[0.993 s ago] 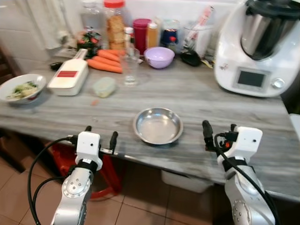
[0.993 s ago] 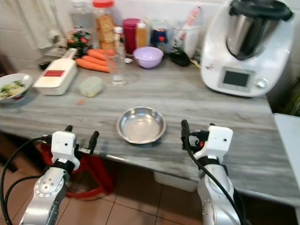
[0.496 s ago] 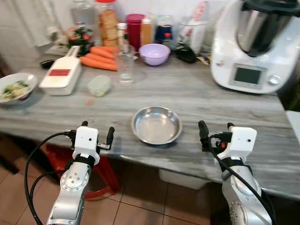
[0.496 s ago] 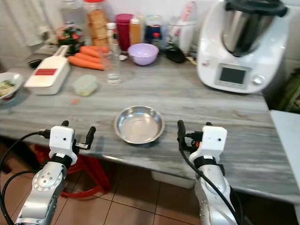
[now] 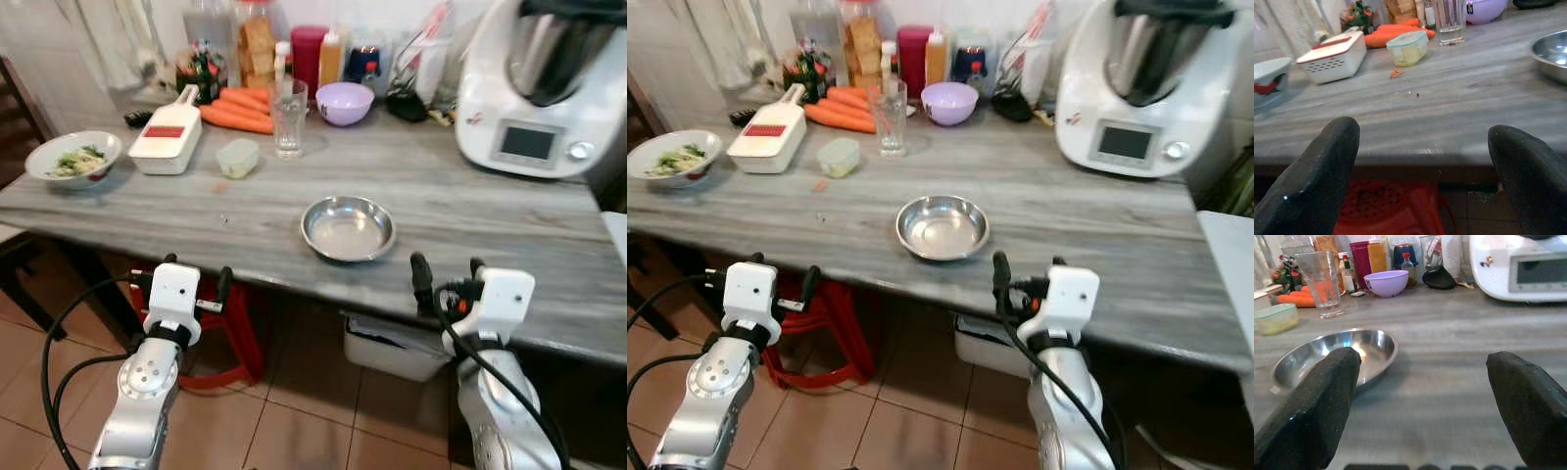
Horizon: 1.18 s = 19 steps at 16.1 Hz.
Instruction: Setting the table
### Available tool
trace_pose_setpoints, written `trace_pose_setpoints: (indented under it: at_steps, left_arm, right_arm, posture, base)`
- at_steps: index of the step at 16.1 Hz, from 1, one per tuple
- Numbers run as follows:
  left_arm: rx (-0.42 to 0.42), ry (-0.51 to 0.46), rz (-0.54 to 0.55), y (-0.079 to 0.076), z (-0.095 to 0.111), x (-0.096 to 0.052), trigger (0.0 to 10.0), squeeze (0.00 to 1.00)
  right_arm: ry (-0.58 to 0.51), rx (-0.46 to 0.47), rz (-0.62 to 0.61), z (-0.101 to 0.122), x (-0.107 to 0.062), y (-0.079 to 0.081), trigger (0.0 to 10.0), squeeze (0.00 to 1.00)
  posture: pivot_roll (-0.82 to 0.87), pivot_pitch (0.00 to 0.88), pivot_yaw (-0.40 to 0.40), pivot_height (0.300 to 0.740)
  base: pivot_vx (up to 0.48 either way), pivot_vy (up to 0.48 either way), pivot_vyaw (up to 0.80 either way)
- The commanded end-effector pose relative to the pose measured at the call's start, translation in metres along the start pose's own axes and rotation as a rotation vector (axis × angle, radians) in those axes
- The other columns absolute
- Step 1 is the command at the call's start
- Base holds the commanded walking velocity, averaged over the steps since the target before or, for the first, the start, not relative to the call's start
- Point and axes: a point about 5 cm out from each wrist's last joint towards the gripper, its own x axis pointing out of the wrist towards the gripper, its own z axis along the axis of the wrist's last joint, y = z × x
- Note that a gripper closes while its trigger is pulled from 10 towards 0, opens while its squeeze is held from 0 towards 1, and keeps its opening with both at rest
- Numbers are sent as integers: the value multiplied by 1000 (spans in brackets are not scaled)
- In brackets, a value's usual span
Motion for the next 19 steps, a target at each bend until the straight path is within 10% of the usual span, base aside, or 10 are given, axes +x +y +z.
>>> trace_pose_setpoints:
  at_steps: [1,19]
  left_arm:
    - [10,8,-8,-2,-1,0,10000,0]
    - [-12,-21,-28,-7,-1,-3,10000,0]
  right_arm:
    - [3,9,-21,1,0,-6,10000,0]
    - [53,31,1,-12,-1,-2,10000,0]
  posture:
    - [12,0,11,740]
    - [27,0,9,740]
  base:
    - [-360,0,0]
    - [-238,0,-136]
